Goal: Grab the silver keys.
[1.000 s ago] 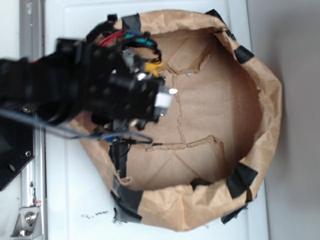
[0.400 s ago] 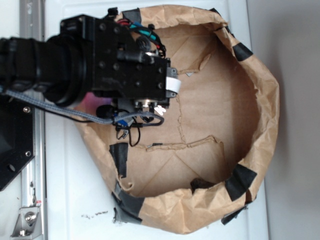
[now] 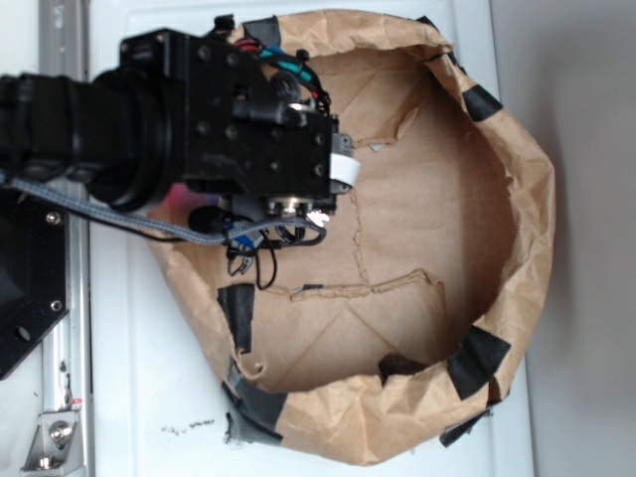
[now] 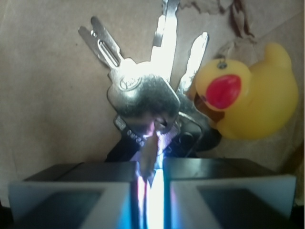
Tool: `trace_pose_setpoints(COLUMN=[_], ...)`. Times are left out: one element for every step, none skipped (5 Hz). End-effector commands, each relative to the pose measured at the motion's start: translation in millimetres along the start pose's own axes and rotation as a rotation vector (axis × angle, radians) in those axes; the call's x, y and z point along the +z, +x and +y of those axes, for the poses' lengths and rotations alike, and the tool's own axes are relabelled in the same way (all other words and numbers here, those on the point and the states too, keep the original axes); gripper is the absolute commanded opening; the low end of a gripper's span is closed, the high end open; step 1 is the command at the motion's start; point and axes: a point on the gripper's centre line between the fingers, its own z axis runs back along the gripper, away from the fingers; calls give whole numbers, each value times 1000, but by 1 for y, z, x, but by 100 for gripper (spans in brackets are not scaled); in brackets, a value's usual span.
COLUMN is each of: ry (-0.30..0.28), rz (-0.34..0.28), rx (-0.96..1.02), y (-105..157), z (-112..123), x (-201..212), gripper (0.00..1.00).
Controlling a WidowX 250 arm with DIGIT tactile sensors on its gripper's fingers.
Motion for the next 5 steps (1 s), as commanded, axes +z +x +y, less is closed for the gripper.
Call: trace_pose_setpoints(ry=[-115,-319,-354,-276,-239], rz=[-25,-311,-318,-301,-293], rx=[-17,-42,-44,-47,-22], y=[20,23,30,32,30], z=[-3,-10,-9,-10,-7], x=[86,146,135,113,110], gripper=[0,0,0,0,0])
